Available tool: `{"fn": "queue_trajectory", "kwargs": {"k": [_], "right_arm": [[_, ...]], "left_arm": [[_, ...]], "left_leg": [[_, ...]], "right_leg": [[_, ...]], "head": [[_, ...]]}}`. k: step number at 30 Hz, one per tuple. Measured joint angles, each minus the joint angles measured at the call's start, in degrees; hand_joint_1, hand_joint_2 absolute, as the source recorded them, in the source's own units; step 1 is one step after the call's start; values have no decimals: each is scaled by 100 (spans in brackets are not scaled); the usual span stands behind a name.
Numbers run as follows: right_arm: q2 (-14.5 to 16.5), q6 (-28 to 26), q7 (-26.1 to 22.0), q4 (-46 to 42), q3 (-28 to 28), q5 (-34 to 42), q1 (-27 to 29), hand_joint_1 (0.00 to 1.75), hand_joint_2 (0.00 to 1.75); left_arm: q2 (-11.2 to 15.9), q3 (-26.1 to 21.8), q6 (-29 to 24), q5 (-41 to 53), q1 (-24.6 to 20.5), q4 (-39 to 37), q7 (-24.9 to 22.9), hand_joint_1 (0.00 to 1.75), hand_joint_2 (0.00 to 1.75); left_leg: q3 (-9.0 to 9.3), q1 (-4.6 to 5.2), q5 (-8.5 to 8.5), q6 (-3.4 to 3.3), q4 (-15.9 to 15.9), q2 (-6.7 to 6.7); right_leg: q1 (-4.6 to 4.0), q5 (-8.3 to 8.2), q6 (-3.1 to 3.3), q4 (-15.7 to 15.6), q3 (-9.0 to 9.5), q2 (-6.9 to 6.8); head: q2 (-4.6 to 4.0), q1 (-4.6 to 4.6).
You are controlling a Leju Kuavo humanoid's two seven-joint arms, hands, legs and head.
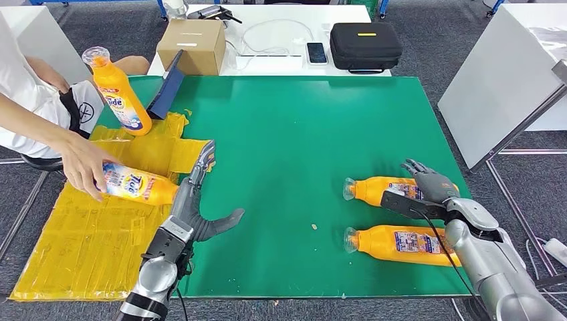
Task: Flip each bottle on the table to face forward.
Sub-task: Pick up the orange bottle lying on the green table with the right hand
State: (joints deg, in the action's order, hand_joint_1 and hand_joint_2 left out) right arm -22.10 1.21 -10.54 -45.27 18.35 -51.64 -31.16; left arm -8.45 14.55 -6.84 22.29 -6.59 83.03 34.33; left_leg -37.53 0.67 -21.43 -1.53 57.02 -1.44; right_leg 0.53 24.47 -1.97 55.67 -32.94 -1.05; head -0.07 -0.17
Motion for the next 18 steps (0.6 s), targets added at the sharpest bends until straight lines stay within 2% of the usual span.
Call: {"fn": "queue_trajectory", "kwargs": {"k": [18], "right_arm": [[-155,114,-48,464,40,-12,-168,0,175]], "left_arm": [[-1,1,10,-65,-115,-180,31,0,175]], "left_leg": [[-1,2,0,-1,0,2]], "right_leg": [[2,0,0,0,1,-1]], "head": [[0,1]]}}
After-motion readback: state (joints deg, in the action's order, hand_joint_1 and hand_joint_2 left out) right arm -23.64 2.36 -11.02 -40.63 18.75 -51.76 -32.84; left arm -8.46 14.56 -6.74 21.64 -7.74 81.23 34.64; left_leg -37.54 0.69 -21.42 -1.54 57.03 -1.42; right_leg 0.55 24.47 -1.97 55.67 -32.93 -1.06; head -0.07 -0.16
